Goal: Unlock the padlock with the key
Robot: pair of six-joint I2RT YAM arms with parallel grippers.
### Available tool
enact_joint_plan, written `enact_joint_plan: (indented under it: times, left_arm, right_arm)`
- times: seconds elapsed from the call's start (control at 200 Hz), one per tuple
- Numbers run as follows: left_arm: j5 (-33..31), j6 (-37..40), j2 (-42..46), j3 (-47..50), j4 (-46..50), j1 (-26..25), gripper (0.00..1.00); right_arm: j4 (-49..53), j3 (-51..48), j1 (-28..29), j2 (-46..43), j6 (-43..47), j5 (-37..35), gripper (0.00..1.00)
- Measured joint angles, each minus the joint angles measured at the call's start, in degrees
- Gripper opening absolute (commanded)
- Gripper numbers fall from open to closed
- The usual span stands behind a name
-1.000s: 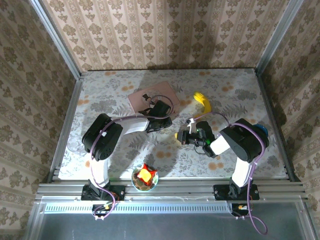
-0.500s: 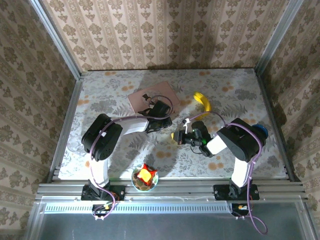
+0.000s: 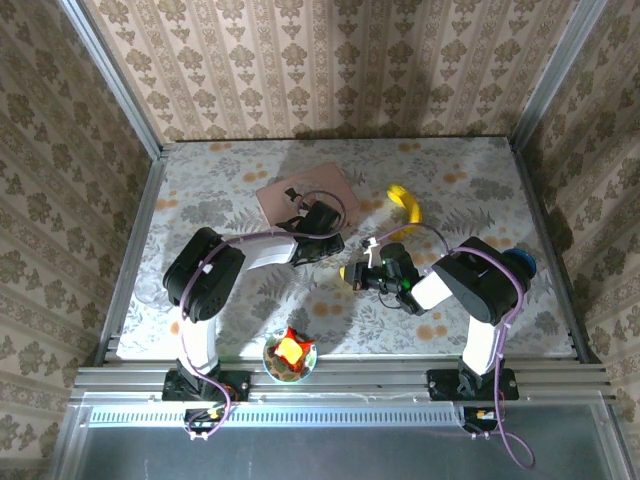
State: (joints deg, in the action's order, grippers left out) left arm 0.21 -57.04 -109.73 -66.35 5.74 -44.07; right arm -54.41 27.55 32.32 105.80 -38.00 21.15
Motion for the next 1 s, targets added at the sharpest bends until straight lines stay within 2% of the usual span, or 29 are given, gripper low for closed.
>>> enact_joint_plan:
  times: [1.0]
  left_arm:
    - [0.3, 0.0, 0.0, 0.0, 0.0, 0.2, 0.0]
  right_arm:
    - [-0.1, 1.2, 0.1, 1.1, -1.2, 0.0, 0.0]
